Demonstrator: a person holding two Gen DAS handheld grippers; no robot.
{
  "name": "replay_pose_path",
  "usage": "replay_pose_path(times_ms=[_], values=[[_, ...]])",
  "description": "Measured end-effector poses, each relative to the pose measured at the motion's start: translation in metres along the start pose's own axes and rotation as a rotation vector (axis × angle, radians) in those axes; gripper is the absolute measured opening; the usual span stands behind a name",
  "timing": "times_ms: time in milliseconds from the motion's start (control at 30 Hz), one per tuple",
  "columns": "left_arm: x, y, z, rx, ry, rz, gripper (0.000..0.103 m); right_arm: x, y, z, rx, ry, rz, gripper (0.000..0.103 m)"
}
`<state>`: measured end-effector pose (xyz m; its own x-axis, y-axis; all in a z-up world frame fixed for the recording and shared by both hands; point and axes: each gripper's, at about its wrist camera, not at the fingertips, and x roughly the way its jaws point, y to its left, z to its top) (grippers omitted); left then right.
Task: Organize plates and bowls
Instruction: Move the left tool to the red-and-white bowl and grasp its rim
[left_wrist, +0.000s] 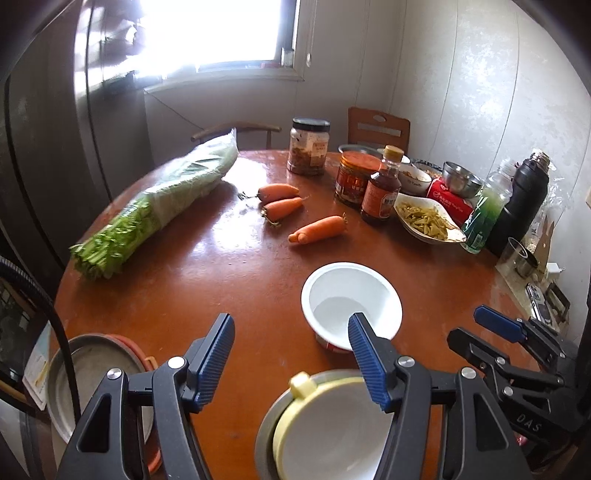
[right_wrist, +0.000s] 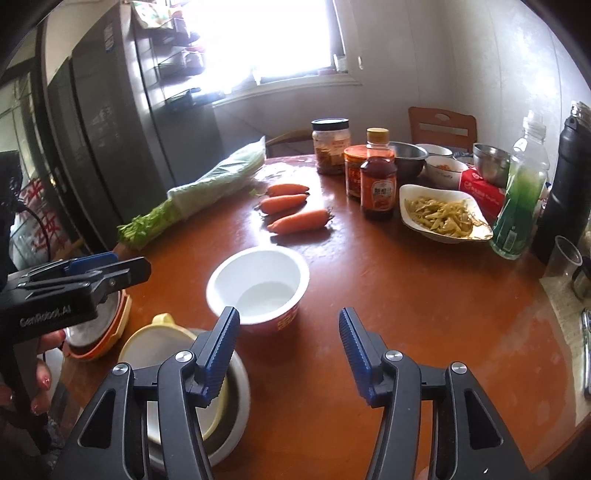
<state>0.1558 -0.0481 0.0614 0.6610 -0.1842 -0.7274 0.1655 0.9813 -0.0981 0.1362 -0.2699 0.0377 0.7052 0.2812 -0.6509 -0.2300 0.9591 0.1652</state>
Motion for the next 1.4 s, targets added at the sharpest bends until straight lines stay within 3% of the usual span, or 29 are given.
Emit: replay_pose_path(times_ms=[300,700,767,867,1100,1400], values=[[0.055,-0.003,0.017,-0.005,0.104,-0.031,0.064,0.049,-0.011,0.008,0.051,0.084,0.025,0.058],[0.103,0.0,0.017,-0.039,0.212,-0.133,0.064,0.096,-0.003,0.011,0.041,0.16,0.075,0.057],[0.11,-0.001,0.016,-0.042,0.231,-0.146,0.063,0.1,0.001,0.01,0.025,0.16,0.077,0.047],[0.116,-0.005,0.013,-0.038,0.258,-0.184,0.053,0.105,0.005,0.01,0.008,0.162,0.081,0.042],[0.112,-0.013,0.01,-0.016,0.247,-0.207,0.048,0.102,0.008,0.012,-0.009,0.139,0.056,0.038],[0.071,-0.012,0.018,-0.011,0.154,-0.208,0.048,0.07,0.022,0.023,-0.036,0.067,0.067,0.038]])
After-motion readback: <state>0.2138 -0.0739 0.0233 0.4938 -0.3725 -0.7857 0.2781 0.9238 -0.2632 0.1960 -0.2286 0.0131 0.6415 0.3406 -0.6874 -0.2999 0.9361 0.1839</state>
